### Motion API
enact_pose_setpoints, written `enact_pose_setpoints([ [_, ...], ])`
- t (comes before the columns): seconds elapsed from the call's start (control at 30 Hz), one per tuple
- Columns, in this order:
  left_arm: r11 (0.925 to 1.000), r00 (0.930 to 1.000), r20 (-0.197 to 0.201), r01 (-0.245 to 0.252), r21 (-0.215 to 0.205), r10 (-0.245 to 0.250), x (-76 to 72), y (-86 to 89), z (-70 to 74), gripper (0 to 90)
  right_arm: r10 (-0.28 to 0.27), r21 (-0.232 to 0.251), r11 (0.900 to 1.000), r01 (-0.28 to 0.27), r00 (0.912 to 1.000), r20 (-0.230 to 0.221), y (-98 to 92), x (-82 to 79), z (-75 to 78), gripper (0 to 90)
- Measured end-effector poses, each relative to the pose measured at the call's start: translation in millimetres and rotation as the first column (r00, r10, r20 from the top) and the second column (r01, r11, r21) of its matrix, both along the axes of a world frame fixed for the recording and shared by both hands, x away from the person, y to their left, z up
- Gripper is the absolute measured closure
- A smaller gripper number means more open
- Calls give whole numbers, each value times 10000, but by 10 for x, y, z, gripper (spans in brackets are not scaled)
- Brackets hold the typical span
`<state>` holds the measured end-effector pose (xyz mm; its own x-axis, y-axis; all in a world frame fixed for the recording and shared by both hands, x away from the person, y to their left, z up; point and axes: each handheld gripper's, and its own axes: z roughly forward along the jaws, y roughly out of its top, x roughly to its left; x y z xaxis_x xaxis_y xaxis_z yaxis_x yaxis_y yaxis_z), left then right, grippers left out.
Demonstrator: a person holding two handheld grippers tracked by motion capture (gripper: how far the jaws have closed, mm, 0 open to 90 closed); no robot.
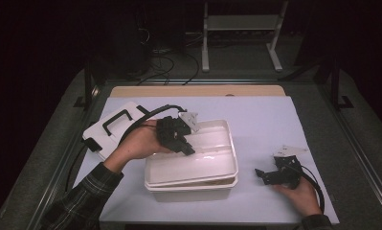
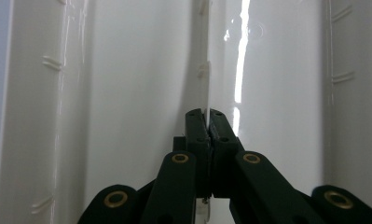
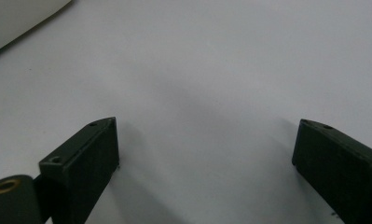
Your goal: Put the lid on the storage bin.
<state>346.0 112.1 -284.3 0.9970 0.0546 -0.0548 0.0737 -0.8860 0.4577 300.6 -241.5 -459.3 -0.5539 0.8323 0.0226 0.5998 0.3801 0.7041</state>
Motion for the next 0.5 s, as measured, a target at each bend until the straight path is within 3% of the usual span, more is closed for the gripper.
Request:
enact_pose_setpoints([
  [0.5, 9995, 9999, -103, 30, 300, -27, 1, -39, -136, 888, -2, 1, 10000, 2, 10000, -14, 0, -1, 0, 65],
])
